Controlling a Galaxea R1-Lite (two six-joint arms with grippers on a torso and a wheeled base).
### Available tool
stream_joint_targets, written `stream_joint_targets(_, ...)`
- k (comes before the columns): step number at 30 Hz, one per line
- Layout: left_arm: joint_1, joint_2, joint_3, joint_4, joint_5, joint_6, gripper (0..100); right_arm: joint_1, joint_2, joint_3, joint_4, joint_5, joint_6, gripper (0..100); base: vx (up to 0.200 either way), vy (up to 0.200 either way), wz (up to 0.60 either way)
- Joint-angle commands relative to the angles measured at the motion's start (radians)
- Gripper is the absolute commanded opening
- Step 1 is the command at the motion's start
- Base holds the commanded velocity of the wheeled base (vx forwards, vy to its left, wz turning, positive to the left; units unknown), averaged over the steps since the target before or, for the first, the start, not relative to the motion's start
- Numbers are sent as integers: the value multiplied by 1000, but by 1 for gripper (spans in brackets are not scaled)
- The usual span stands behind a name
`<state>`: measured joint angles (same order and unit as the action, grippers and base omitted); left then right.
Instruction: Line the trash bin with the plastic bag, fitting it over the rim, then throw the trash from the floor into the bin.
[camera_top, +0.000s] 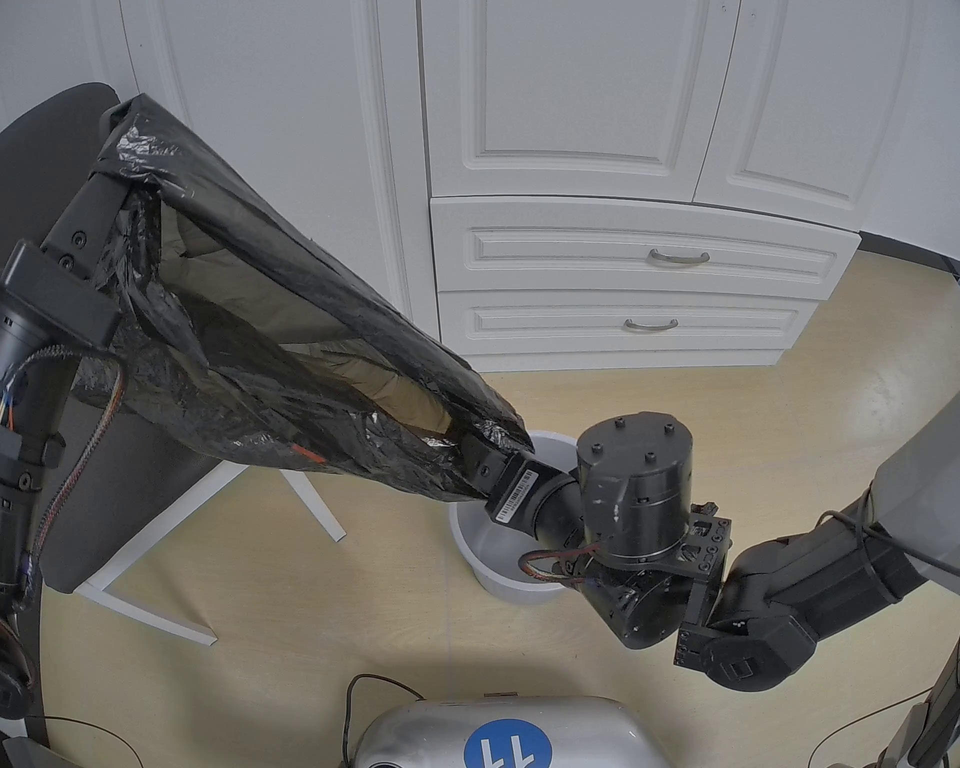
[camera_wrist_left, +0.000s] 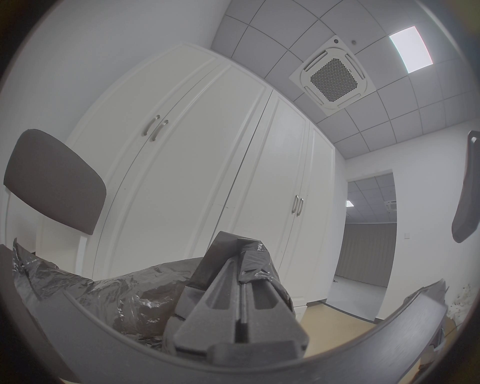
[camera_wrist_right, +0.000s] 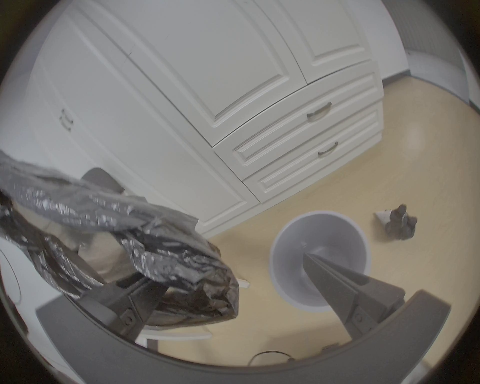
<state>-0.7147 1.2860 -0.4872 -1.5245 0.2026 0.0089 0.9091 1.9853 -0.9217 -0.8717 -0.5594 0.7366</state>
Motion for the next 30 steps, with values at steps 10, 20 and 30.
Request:
stream_joint_targets(10, 20, -28, -17, 0, -11, -1, 0, -4, -13, 11, -7, 216, 227, 100, 0, 0, 0)
stream_joint_targets(20, 4, -30, -24, -2, -9, -3, 0, -3, 27, 70, -219, 222, 219, 100, 0, 0, 0)
stream_joint_targets(30, -28, -30, -21, -2, -3, -3, 0, 10, 75, 99, -325, 230, 219, 100, 0, 0, 0)
